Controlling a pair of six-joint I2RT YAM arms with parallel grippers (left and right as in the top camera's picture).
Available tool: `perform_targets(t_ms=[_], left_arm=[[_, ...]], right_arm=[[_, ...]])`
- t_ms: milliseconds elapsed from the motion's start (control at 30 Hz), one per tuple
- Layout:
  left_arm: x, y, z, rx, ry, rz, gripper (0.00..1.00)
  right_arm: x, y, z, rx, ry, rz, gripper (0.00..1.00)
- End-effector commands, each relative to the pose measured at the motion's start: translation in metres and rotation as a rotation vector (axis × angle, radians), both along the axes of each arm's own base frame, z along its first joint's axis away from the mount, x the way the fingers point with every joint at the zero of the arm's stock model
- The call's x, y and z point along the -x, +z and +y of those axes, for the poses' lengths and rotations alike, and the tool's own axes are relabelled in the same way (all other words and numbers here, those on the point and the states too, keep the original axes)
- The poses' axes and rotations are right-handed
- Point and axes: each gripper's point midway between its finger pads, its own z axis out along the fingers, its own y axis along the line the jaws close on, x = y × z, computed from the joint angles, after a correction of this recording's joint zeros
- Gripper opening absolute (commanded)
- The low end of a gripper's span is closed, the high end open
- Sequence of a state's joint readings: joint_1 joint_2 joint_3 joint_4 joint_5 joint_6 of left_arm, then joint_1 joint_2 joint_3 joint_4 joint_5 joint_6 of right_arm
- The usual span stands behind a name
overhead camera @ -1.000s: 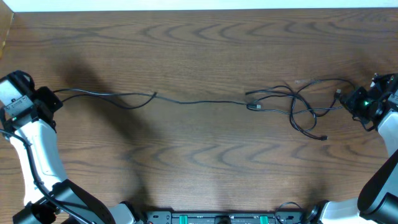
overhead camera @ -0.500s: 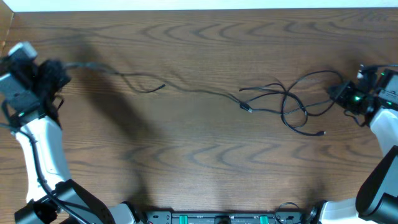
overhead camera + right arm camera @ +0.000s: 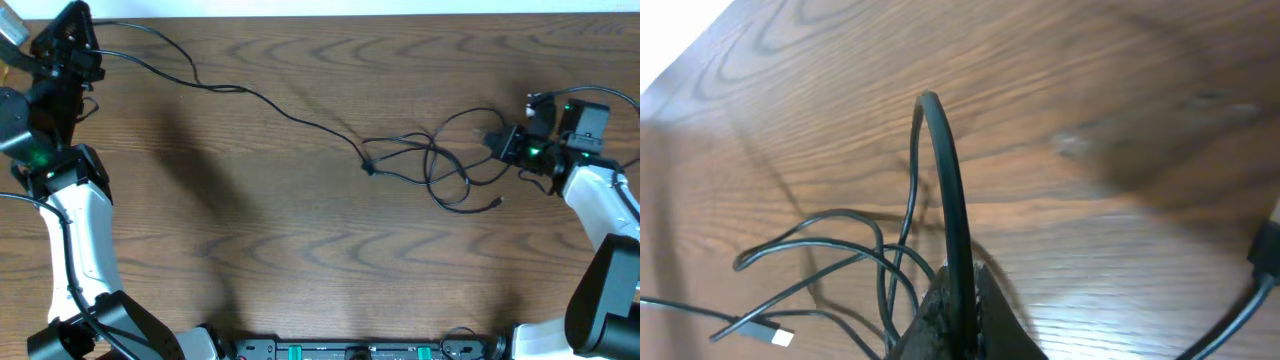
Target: Untangle cables
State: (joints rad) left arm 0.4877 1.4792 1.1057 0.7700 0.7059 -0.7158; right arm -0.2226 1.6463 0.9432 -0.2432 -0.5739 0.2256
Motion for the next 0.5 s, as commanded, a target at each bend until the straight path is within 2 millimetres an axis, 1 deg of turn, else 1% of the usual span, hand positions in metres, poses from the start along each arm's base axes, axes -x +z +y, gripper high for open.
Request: perform_targets(t_ms=[0,100,167,200,267,333,433,467], left_arm=[[0.006,0.022,-0.002,0.052,-0.009,-0.057,0.07],[0.005,0.023,0.003,0.046,0.026,-0.068,0.08],[0.003,0.017,0.001,0.015,0.028,-0.05,0.08],[0.0,0.011,-0.003,-0.01,0.017,-0.027,0.08],[-0.005,-0.007,-0.011,-0.02,-0.009,0.042,0.07],[-0.012,-0.032,-0.02,-0.02,-0.029,0.139,0.07],[-0.018,-0.069,-0.04,-0.12,-0.056,0.263,0.08],[-0.019,-0.079,-0.045,-0.155,-0.059,0.293,0.07]], right_arm=[[-0.001,0.006,0.024,0.003,0.074,-0.024,0.01],[0.002,0.007,0.049,-0.01,0.139,-0.023,0.01],[0.005,0.009,0.065,-0.027,0.186,-0.026,0.01],[0.007,0.01,0.076,-0.035,0.216,-0.028,0.01],[0.011,0.011,0.093,-0.044,0.268,-0.034,0.01],[0.016,0.012,0.112,-0.046,0.329,-0.044,0.01],[0.026,0.013,0.139,-0.047,0.412,-0.049,0.01],[0.029,0.012,0.144,-0.044,0.43,-0.049,0.01]])
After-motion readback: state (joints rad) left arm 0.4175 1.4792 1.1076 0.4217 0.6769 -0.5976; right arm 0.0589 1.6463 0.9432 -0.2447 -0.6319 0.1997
